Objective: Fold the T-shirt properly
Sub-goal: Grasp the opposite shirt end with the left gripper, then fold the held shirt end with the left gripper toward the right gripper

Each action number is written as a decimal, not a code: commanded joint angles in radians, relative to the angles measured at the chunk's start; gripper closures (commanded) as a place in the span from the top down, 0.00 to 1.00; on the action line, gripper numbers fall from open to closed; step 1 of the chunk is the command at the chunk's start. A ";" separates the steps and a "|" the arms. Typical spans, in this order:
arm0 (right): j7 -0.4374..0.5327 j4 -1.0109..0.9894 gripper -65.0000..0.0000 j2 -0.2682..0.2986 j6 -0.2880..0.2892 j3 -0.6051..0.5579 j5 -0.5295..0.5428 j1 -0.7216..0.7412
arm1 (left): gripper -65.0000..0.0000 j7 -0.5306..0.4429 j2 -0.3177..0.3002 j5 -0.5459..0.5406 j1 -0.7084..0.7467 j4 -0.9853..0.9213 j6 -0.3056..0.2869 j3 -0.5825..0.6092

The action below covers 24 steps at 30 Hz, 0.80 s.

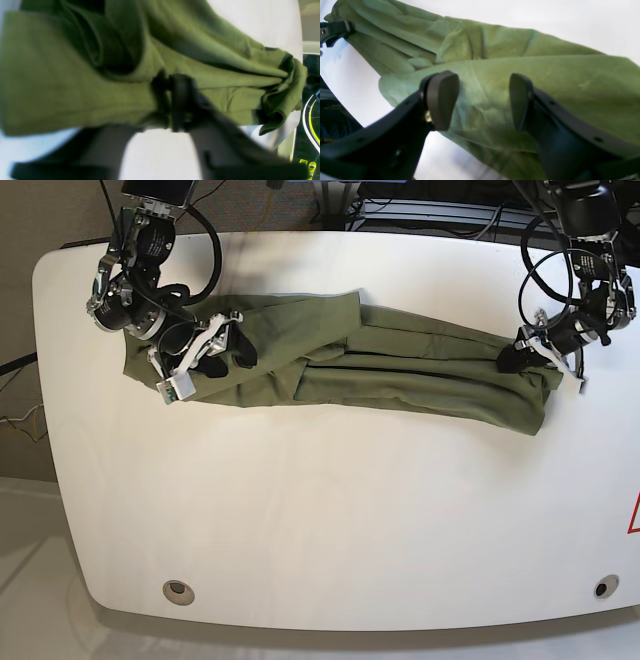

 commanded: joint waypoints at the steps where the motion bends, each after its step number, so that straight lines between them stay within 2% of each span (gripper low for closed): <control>1: 0.022 0.018 0.54 0.008 0.007 0.000 0.020 0.011 | 0.08 0.016 -0.015 0.025 0.000 0.005 0.006 -0.003; 10: 0.025 0.020 0.54 0.008 0.010 -0.001 0.018 0.012 | 0.04 0.015 -0.015 0.026 -0.002 0.012 0.002 -0.015; 12: 0.031 0.021 0.54 0.009 0.008 -0.001 0.021 0.013 | 0.00 0.034 -0.014 0.016 0.005 0.045 -0.004 -0.034; 20: 0.035 0.021 0.54 0.009 0.006 0.000 0.020 0.013 | 0.00 0.098 -0.015 0.005 0.018 0.160 -0.025 -0.110; 24: 0.044 0.015 0.54 0.008 0.009 0.027 0.019 0.014 | 0.00 0.169 -0.012 0.004 0.042 0.298 -0.030 -0.171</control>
